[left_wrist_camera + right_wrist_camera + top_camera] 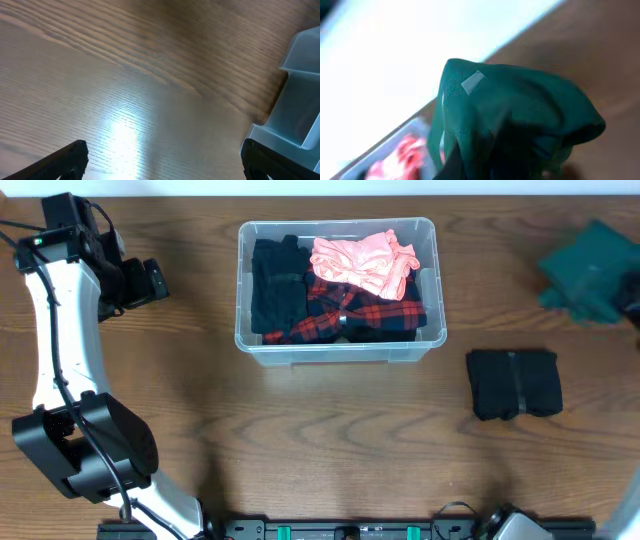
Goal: Pack container
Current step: 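Carry the green garment with the right gripper into the bin, then press the green garment down in the bin and withdraw right gripper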
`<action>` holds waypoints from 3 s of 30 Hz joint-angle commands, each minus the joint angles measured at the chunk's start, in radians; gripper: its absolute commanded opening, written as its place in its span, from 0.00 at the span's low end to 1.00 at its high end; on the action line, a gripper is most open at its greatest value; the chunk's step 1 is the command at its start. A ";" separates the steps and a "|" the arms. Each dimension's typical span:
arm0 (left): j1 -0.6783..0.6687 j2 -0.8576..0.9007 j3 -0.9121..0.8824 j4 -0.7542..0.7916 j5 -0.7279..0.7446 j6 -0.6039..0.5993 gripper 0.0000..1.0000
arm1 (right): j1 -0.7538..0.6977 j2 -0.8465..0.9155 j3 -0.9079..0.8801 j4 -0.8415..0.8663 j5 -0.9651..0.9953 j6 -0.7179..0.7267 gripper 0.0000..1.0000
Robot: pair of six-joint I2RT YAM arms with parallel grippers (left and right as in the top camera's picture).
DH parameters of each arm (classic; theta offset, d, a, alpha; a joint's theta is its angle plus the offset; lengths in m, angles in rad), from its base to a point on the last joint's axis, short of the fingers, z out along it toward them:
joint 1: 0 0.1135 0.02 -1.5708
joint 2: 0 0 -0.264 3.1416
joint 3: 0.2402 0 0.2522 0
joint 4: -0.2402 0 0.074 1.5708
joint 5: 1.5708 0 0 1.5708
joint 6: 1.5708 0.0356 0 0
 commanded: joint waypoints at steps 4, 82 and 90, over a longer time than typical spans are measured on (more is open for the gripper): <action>0.002 -0.001 -0.006 0.000 -0.001 0.002 0.98 | 0.208 -0.072 0.021 0.026 -0.133 0.011 0.01; 0.002 -0.001 -0.006 0.000 -0.001 0.002 0.98 | 0.937 0.716 0.173 -0.136 0.354 -0.267 0.01; 0.002 -0.001 -0.006 0.000 -0.001 0.002 0.98 | 0.937 0.676 0.200 -0.142 0.354 -0.267 0.01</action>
